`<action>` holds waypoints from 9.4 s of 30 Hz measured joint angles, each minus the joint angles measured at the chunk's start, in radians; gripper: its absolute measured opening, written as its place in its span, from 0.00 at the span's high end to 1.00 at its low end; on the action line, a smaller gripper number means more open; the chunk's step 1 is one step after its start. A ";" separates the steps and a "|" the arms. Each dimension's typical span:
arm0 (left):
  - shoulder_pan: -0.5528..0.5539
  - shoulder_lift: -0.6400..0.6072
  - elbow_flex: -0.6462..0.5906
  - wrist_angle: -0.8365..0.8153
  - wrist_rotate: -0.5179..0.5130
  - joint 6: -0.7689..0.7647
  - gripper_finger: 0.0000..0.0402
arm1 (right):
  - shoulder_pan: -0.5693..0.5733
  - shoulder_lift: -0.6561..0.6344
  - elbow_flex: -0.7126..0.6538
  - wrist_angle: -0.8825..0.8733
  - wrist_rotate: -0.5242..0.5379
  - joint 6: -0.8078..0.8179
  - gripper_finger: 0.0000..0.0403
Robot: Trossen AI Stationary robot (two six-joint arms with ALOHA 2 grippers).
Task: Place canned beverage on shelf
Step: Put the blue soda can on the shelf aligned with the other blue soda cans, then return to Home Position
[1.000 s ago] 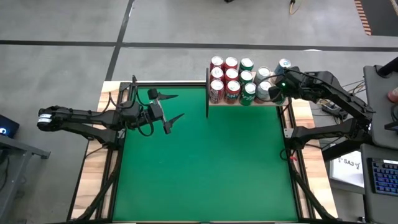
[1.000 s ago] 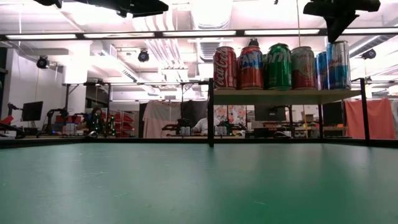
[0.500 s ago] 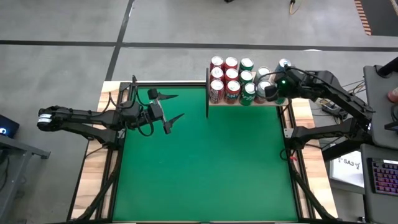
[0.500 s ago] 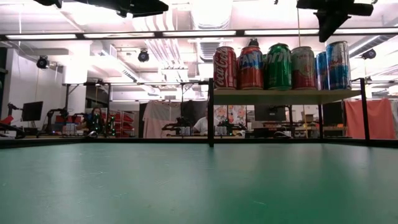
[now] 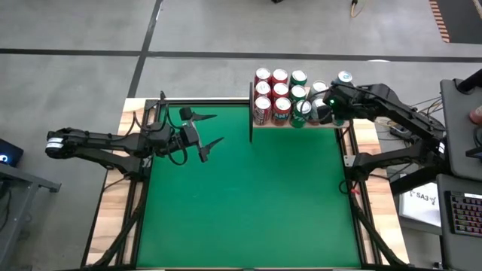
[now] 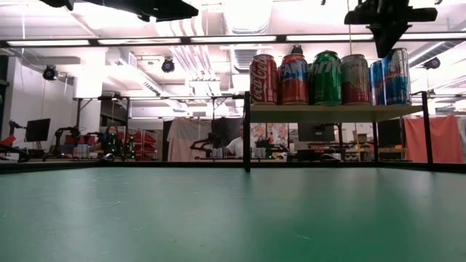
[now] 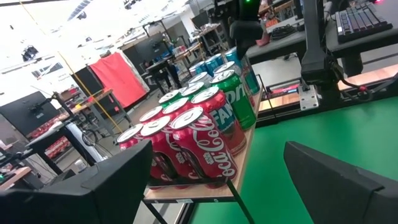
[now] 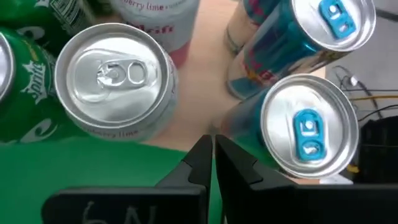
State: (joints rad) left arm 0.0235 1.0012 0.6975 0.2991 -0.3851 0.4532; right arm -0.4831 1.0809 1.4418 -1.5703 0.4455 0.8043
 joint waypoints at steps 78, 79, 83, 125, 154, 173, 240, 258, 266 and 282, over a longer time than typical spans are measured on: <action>0.006 0.019 0.000 0.023 0.000 0.006 0.14 | -0.011 0.130 0.075 0.124 0.184 -0.037 0.97; 0.006 0.019 0.000 0.023 0.000 0.006 0.14 | -0.016 0.137 0.075 0.110 0.184 -0.029 0.97; 0.006 0.019 0.000 0.022 0.000 0.006 0.14 | -0.038 0.159 0.075 0.052 0.188 0.007 0.97; 0.007 0.019 0.000 0.020 0.000 0.006 0.14 | -0.087 0.139 0.074 -0.001 0.160 0.045 0.97; -0.005 -0.016 0.006 -0.014 0.000 -0.089 0.14 | -0.080 0.131 0.035 -0.003 0.201 0.010 0.97; -0.033 -0.433 -0.157 -0.322 0.181 -0.203 0.14 | 0.580 -0.072 -0.011 0.301 0.449 -0.098 0.97; 0.209 -0.981 -0.687 -0.275 0.361 -0.541 0.99 | 0.269 -1.061 -1.428 1.594 -0.393 -1.037 0.97; 0.209 -0.810 -0.684 -0.272 0.266 -0.568 1.00 | 0.268 -0.797 -1.429 1.603 -0.318 -0.894 0.97; 0.209 -0.776 -0.684 -0.269 0.263 -0.567 1.00 | 0.268 -0.777 -1.429 1.604 -0.314 -0.755 0.97; 0.209 -0.749 -0.685 -0.262 0.262 -0.567 1.00 | 0.295 -0.807 -1.430 1.605 -0.313 -0.718 0.97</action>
State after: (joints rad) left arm 0.2328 0.2518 0.0128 0.0367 -0.1226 -0.1143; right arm -0.1879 0.2734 0.0120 0.0349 0.1322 0.0863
